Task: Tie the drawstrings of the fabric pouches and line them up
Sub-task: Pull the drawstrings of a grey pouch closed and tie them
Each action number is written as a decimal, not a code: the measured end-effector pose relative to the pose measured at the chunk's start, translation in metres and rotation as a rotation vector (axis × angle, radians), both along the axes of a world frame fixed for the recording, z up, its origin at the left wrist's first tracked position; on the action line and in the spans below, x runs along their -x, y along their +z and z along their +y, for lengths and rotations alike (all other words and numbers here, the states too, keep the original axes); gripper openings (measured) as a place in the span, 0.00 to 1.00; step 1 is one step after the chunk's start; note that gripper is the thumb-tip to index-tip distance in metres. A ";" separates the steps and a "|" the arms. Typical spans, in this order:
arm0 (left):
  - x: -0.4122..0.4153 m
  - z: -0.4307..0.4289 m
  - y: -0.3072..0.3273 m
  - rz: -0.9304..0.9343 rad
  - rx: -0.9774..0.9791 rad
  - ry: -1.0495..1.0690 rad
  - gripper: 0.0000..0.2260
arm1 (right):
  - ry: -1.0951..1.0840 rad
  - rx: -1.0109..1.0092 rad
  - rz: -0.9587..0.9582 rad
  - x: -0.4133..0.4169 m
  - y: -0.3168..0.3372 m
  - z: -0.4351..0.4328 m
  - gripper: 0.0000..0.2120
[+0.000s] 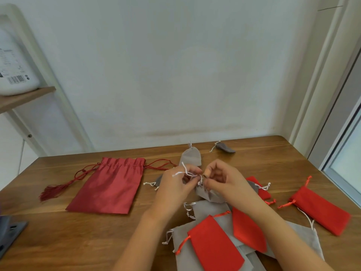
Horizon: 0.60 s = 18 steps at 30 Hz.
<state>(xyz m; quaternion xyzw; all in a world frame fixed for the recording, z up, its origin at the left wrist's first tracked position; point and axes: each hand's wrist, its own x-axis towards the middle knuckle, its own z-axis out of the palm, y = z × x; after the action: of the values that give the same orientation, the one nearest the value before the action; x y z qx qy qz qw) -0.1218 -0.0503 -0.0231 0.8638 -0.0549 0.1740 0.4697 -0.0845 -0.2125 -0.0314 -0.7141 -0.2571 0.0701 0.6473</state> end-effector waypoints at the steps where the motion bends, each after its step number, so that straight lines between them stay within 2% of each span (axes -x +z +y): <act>1: 0.001 0.000 0.000 -0.030 0.021 0.006 0.10 | -0.017 -0.032 0.023 -0.001 -0.001 0.000 0.08; 3: 0.002 0.000 0.000 -0.090 0.051 0.024 0.14 | -0.061 -0.082 0.070 -0.003 -0.003 0.002 0.06; 5: 0.002 0.000 0.000 -0.136 0.056 0.036 0.15 | -0.134 -0.052 0.027 -0.005 -0.006 0.001 0.07; 7: 0.001 -0.001 -0.001 -0.199 0.042 0.033 0.14 | -0.122 -0.013 -0.022 -0.005 -0.005 0.002 0.10; 10: -0.001 -0.002 -0.003 -0.279 -0.010 0.022 0.10 | -0.017 -0.006 0.007 -0.005 -0.004 0.001 0.10; 13: -0.002 -0.001 -0.006 -0.258 -0.013 0.014 0.08 | -0.006 0.005 0.040 -0.005 -0.007 0.002 0.09; 18: -0.001 0.000 -0.001 -0.182 -0.003 -0.016 0.15 | -0.076 0.044 0.023 -0.006 -0.010 0.002 0.10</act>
<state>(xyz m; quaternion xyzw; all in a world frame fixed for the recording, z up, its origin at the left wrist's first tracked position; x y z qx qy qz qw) -0.1210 -0.0506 -0.0243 0.8447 -0.1047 0.2478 0.4628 -0.0784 -0.2105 -0.0411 -0.7367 -0.2206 0.0591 0.6365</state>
